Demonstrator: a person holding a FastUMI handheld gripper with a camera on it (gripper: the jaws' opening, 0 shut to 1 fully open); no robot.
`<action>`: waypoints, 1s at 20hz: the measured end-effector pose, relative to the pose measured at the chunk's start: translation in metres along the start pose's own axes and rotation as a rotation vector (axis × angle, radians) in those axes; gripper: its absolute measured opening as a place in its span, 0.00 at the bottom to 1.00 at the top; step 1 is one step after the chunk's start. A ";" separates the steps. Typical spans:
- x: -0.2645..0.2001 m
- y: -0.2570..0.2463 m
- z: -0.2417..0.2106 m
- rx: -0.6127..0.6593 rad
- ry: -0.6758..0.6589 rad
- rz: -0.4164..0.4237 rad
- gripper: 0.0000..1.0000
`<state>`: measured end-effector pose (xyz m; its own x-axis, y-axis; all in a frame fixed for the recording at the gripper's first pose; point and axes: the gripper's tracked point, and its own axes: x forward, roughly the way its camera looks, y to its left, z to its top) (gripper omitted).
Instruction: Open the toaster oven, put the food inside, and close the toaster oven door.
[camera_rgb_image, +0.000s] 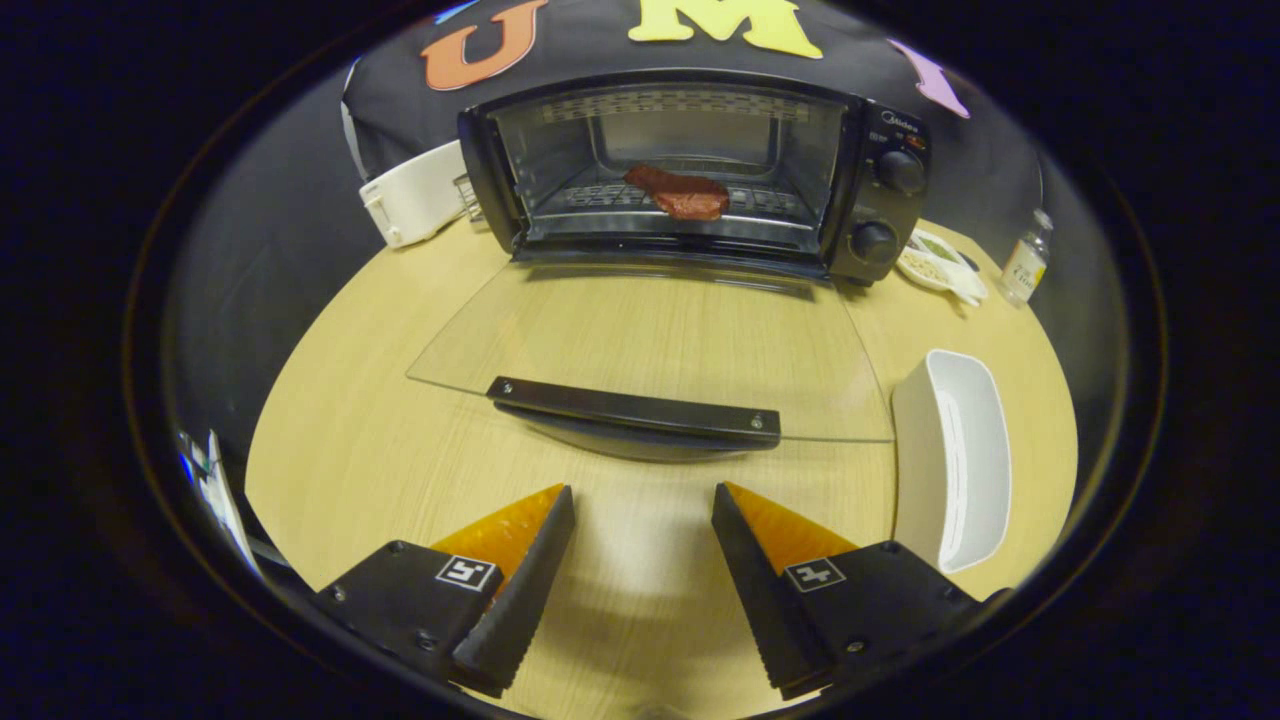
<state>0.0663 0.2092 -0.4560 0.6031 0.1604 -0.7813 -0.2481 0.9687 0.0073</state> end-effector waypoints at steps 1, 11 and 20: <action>0.002 0.000 0.003 -0.006 -0.002 -0.004 0.90; -0.012 0.005 0.034 0.007 -0.035 0.021 0.90; -0.039 0.007 0.126 -0.019 -0.183 0.023 0.89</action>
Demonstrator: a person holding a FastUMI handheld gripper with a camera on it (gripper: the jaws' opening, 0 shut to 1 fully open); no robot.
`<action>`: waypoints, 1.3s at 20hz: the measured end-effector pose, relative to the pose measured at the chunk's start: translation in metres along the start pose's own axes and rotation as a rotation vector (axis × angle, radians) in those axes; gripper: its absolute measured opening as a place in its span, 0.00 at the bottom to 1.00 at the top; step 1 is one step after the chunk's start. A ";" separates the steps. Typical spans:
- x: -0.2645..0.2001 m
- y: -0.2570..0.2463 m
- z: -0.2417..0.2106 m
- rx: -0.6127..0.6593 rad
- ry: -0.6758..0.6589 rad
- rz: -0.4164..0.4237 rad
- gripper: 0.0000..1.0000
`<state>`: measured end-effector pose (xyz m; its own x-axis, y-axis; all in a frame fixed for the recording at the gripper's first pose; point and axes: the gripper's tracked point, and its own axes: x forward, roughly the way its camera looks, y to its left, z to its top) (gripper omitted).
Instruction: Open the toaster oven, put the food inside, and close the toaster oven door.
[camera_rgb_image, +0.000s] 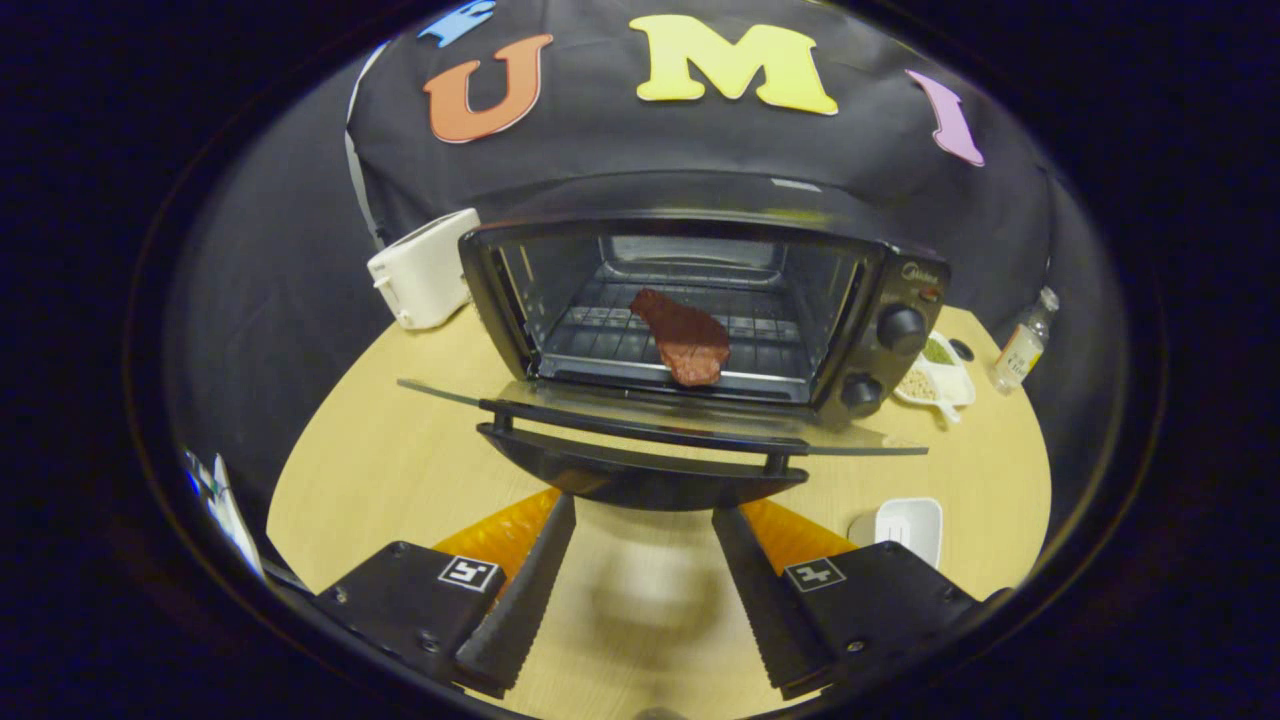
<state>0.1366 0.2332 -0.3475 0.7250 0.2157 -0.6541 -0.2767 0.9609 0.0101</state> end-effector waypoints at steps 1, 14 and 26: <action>0.001 0.000 0.007 0.006 -0.003 0.003 0.89; -0.010 -0.010 0.053 0.030 -0.111 0.006 0.89; -0.095 -0.097 0.040 0.074 -0.167 -0.133 0.89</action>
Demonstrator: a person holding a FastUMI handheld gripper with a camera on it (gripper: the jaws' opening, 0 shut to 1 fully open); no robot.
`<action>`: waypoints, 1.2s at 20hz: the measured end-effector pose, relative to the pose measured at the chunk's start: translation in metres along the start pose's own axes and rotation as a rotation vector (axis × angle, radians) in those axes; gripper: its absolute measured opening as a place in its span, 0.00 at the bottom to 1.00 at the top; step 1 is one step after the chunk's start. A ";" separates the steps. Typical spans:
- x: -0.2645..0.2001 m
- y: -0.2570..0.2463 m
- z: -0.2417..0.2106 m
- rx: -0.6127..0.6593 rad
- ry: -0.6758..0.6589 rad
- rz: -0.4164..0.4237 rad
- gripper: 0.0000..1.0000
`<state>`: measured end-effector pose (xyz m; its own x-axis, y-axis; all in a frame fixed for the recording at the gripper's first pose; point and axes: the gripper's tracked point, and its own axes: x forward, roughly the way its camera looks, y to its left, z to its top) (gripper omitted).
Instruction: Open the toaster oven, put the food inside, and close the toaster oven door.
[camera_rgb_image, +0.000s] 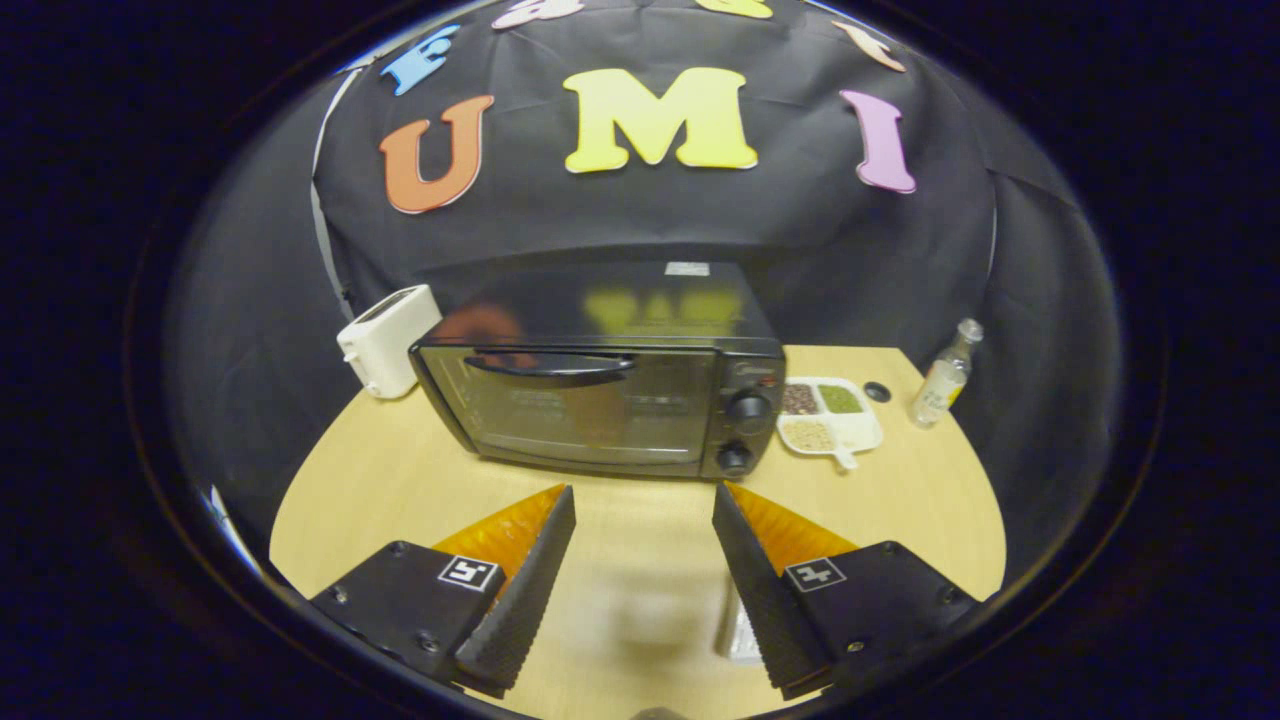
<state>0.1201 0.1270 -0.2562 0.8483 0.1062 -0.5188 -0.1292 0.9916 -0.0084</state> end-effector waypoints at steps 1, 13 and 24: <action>-0.014 -0.013 0.008 0.014 -0.024 -0.015 0.89; -0.233 -0.169 0.152 0.036 -0.490 -0.129 0.90; -0.294 -0.203 0.146 -0.032 -0.612 -0.017 0.91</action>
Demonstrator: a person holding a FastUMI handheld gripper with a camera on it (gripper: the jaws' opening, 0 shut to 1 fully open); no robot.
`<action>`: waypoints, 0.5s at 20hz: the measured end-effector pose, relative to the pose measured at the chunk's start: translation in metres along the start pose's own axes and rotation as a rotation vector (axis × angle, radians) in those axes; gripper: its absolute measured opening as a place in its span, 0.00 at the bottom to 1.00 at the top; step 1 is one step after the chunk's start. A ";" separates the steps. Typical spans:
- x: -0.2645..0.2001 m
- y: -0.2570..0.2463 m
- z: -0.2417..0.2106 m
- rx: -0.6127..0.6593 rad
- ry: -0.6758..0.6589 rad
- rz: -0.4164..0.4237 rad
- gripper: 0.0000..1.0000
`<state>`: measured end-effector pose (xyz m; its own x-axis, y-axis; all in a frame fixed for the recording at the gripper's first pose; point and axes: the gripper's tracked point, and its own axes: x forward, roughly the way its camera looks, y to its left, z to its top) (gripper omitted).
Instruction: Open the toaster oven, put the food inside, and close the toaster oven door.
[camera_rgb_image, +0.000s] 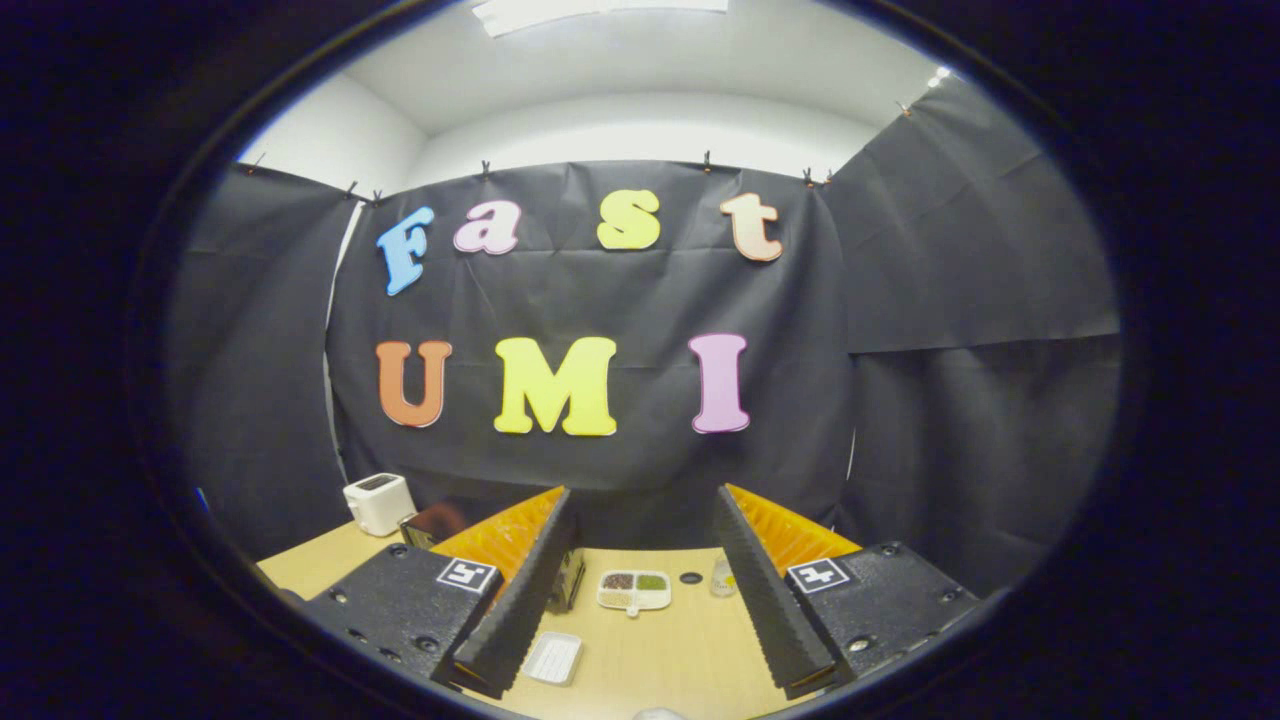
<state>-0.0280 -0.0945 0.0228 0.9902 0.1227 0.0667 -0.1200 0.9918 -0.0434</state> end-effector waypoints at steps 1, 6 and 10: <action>-0.001 0.002 -0.001 0.007 0.003 0.016 0.91; 0.001 -0.005 -0.009 0.047 0.017 0.030 0.92; 0.002 -0.016 -0.012 0.042 0.029 0.000 0.92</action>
<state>-0.0236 -0.1103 0.0117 0.9917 0.1227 0.0375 -0.1228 0.9924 -0.0018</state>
